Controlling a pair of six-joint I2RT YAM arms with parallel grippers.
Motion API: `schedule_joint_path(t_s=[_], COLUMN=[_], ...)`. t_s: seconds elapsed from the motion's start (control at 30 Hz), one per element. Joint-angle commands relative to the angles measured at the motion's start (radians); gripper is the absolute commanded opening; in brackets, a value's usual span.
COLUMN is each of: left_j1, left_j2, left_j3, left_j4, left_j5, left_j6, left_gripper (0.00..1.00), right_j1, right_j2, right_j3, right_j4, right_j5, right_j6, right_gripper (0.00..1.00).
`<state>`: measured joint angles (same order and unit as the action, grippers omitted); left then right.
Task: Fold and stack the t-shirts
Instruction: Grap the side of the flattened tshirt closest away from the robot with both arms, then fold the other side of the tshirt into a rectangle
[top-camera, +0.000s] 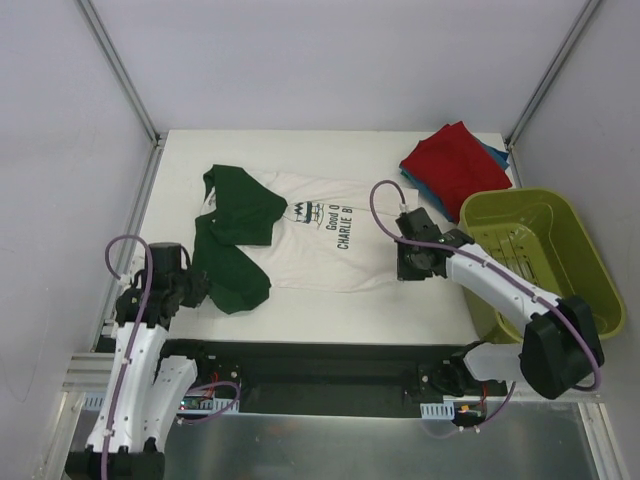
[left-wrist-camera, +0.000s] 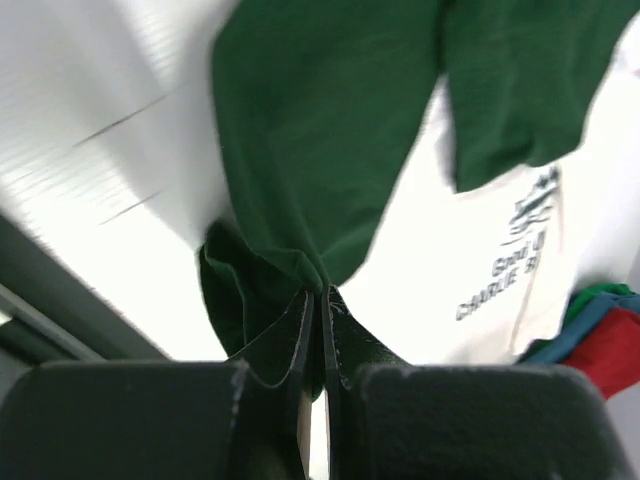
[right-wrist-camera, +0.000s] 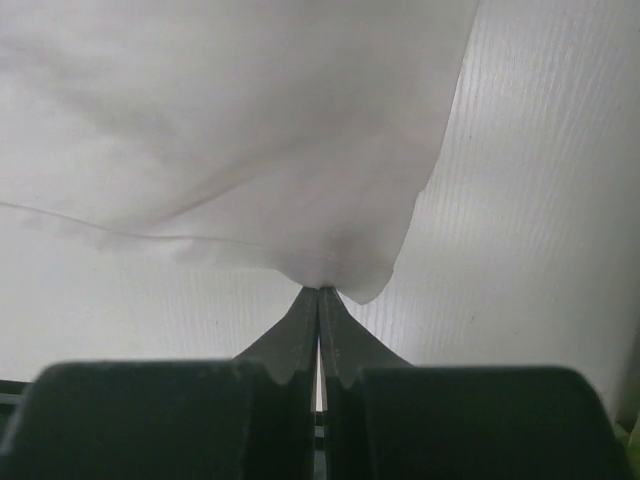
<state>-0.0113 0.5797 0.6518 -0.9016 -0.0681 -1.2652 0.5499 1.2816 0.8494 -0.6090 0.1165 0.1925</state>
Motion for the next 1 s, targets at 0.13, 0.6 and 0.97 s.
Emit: schedule_joint_path(t_s=[0.13,0.6,0.97], left_j1=[0.005,0.005,0.039], left_j2=[0.359,1.018,1.419], left_j3=[0.281,0.851,1.190], left_j4=[0.240,0.248,0.248], left_j5=[-0.013,-0.091,-0.062], left_j6=[0.049,0.145,0.224], left_gripper=[0.00,0.00,0.00], right_j1=[-0.093,-0.243,-0.275], right_j2=[0.159,0.439,0.541], right_j3=[0.252,0.585,0.633], right_j4=[-0.116,-0.166,-0.130], right_j5=[0.017,-0.080,-0.194], right_j6=[-0.067,-0.182,-0.270], right_gripper=[0.01,0.01,0.19])
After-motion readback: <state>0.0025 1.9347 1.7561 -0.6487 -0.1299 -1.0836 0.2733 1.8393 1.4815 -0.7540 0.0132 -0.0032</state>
